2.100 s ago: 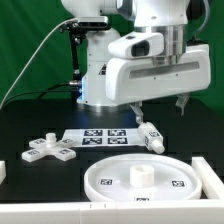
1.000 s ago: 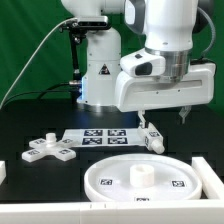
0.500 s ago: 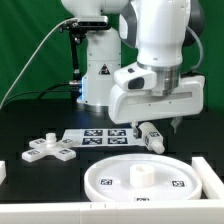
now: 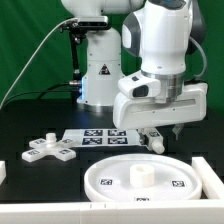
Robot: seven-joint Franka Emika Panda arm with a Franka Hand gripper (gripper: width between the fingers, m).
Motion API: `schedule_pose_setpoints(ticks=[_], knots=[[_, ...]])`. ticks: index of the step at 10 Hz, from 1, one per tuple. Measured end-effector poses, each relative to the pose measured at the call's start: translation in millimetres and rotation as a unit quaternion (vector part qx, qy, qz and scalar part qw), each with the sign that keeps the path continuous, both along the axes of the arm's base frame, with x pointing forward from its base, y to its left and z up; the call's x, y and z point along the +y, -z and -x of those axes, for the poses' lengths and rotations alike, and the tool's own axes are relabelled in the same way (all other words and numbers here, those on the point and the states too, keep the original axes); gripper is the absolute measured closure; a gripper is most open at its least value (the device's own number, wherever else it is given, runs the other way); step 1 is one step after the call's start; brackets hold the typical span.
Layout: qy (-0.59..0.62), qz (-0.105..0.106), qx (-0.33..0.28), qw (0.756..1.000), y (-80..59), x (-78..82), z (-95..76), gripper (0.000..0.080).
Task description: Assemble round table
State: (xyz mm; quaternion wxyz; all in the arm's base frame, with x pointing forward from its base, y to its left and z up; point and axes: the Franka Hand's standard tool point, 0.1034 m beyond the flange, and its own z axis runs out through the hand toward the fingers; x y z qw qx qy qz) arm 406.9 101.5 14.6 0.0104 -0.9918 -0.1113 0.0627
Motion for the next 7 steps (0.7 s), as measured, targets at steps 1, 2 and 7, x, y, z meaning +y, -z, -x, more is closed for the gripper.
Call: schedule_pose_setpoints(ticks=[1,2,7], knots=[[0.0,0.0,0.0,1.0,0.0,0.0,0.0,0.0413],[-0.004,-0.001,0.0,1.0,0.0,-0.2,-0.1,0.0484],[-0.113,-0.017,-0.004,0.993,-10.0,12.5,-17.0,0.0484]])
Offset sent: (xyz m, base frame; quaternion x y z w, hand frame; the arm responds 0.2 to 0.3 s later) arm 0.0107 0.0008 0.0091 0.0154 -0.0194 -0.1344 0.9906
